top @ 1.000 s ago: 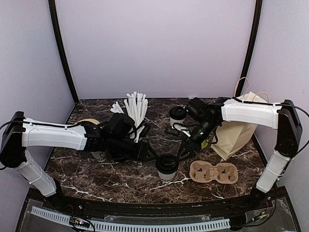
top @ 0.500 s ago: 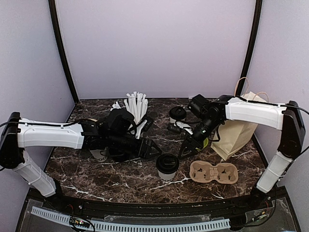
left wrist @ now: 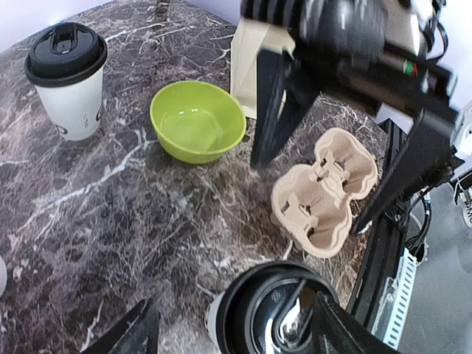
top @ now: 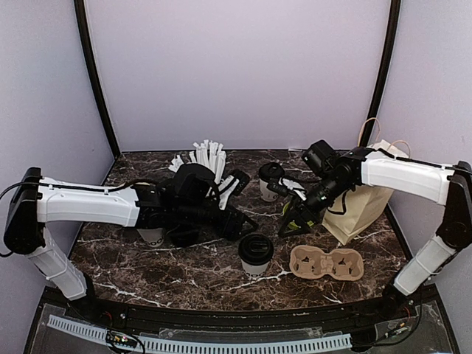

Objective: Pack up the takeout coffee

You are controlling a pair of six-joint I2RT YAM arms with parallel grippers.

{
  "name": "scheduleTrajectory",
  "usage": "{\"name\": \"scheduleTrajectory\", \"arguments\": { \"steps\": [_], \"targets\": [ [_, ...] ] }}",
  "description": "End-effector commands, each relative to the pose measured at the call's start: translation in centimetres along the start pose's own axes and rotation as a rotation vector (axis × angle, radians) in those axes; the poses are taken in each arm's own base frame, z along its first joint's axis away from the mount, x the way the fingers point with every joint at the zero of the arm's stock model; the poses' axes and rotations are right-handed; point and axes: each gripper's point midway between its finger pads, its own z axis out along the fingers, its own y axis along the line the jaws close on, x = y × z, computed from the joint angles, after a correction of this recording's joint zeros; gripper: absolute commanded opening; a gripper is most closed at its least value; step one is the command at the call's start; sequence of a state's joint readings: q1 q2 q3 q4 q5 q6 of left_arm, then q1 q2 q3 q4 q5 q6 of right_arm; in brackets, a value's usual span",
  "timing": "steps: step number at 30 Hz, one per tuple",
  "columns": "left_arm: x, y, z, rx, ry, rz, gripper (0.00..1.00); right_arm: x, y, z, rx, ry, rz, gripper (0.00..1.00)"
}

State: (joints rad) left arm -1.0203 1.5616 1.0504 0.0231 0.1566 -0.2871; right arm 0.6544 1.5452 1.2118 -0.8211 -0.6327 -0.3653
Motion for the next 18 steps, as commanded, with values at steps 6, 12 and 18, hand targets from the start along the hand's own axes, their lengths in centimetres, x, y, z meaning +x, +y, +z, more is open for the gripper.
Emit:
{"name": "scheduleTrajectory", "arguments": {
  "steps": [6,12,18],
  "targets": [
    [-1.0,-0.5,-0.2,0.029,-0.046,-0.039,0.68,0.9,0.2,2.9,-0.117,0.014,0.066,0.70],
    [0.5,-0.3,-2.3,0.036,-0.066,-0.109,0.68,-0.7,-0.8,3.6,-0.134,0.015,0.071,0.64],
    [1.8,-0.2,-2.6,0.039,-0.044,-0.133,0.67,-1.9,-2.3,4.1,-0.098,0.008,0.079,0.63]
  ]
}}
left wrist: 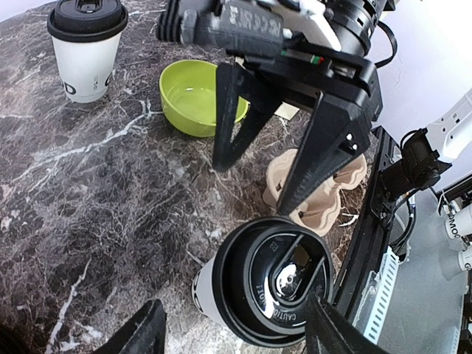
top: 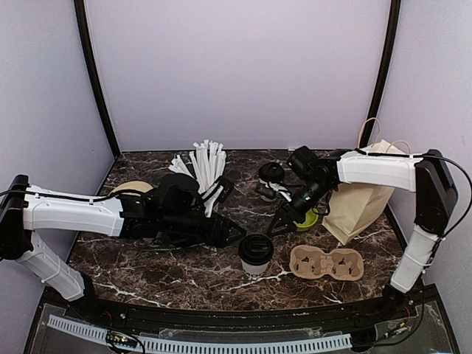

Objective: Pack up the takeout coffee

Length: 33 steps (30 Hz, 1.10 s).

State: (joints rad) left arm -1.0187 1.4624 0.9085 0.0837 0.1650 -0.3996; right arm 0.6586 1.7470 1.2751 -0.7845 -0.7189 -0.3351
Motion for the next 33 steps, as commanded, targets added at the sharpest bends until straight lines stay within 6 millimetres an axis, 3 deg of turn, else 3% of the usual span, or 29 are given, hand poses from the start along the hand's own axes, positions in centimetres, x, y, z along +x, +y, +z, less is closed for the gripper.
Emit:
{"name": "scheduleTrajectory", "arguments": {
  "steps": [1,6,12,18,23,33],
  "targets": [
    [-0.2,-0.5,-0.9,0.031,-0.025,-0.025,0.67,-1.9,-0.6,-0.2,0.020,-0.035,-0.014,0.63],
    [0.1,-0.7,-1.0,0.042,-0.017,-0.025,0.66,-1.9,-1.3,-0.8,0.061,-0.026,-0.013,0.62],
    [-0.4,-0.5,0.0,0.027,0.001,0.031,0.72,0.4,0.6,-2.4,0.076,-0.027,-0.106,0.74],
    [-0.9,0.4,1.0,0.053,0.006,-0.001,0.77,2.8,1.3,-1.1,0.075,0.003,-0.165,0.79],
    [-1.4,0.2,1.6,0.101,-0.014,-0.040,0.74,2.8,2.4,0.2,-0.001,0.027,-0.176,0.73],
    [-0.5,-1.0,1.6,0.185,0.011,-0.080,0.63,1.2,1.4,1.1,0.002,0.024,-0.139,0.67]
  ]
}}
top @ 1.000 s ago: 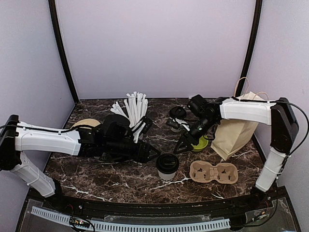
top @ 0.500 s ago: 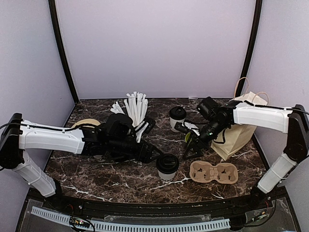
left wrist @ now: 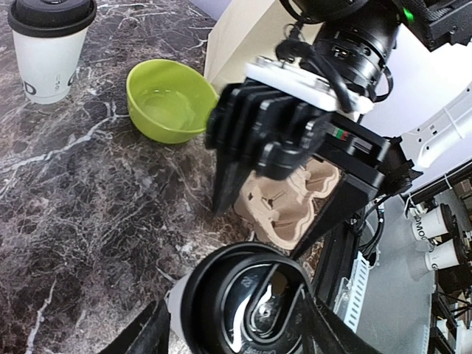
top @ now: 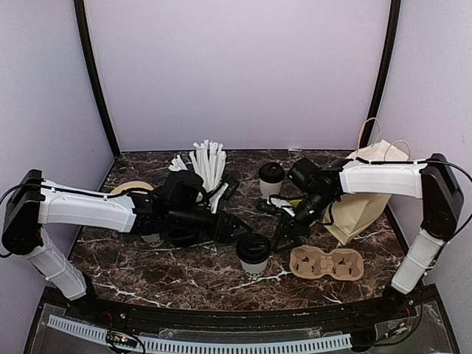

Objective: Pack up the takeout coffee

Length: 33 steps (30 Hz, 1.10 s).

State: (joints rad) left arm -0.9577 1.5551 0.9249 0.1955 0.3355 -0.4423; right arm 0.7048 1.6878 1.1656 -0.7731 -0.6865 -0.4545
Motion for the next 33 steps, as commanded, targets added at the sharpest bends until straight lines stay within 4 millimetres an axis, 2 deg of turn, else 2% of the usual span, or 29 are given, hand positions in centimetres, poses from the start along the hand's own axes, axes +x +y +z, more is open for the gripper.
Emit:
{"name": "scheduleTrajectory", "arguments": {
  "steps": [1,9,17,21,24,27,33],
  "targets": [
    [0.2,-1.0,-0.1,0.060,0.006,-0.021,0.62,-1.9,-0.9,-0.4,0.024,-0.040,-0.006,0.67],
    [0.9,-1.0,-1.1,0.059,0.006,-0.047,0.60,-3.1,-4.8,-1.3,0.094,-0.071,0.067,0.66],
    [0.1,-1.2,-2.1,0.044,-0.030,-0.055,0.60,-2.8,-6.5,-1.9,0.125,-0.076,0.109,0.66],
    [-0.2,0.5,-2.5,-0.073,-0.041,-0.111,0.60,-2.4,-7.3,-3.0,0.169,-0.084,0.141,0.67],
    [0.1,1.4,-2.7,-0.130,-0.017,-0.182,0.56,-2.4,-6.8,-3.9,0.184,-0.092,0.153,0.67],
    [1.6,2.1,-2.9,-0.165,0.046,-0.259,0.53,-2.5,-5.3,-4.6,0.160,-0.111,0.156,0.66],
    [3.1,1.3,-2.6,-0.097,0.086,-0.356,0.52,-2.5,-2.6,-4.6,0.050,-0.136,0.172,0.65]
  ]
}}
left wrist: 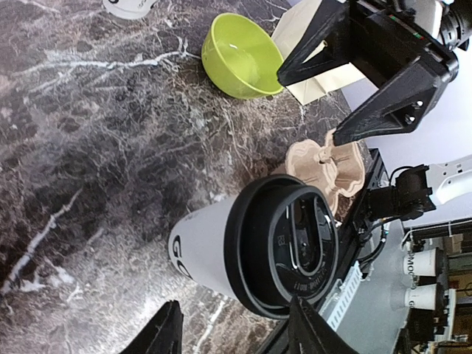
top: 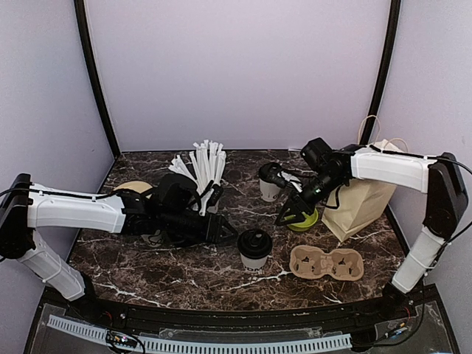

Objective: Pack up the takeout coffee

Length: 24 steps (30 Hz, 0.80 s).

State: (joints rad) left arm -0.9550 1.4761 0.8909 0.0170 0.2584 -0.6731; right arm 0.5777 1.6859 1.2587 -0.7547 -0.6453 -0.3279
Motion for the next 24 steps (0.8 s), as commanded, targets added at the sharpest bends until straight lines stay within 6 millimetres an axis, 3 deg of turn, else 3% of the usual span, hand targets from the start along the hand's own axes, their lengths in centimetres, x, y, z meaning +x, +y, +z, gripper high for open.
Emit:
{"name": "scheduleTrajectory", "arguments": {
  "steps": [1,9,17,24],
  "targets": [
    [0.7,-0.6,-0.5,0.050,0.026,-0.093,0.52,0.4,2.4,0.0,-0.104,-0.006,0.030,0.65],
    [1.0,-0.8,0.3,0.080,0.039,-0.121,0.52,1.6,3.7,2.2,-0.156,0.074,0.033,0.65],
    [1.2,-0.4,1.4,0.070,0.061,-0.121,0.49,1.9,3.8,2.9,-0.166,0.098,0.040,0.63],
    [1.2,-0.2,1.0,0.057,0.055,-0.110,0.48,2.2,3.9,3.5,-0.175,0.113,0.046,0.63]
  ]
}}
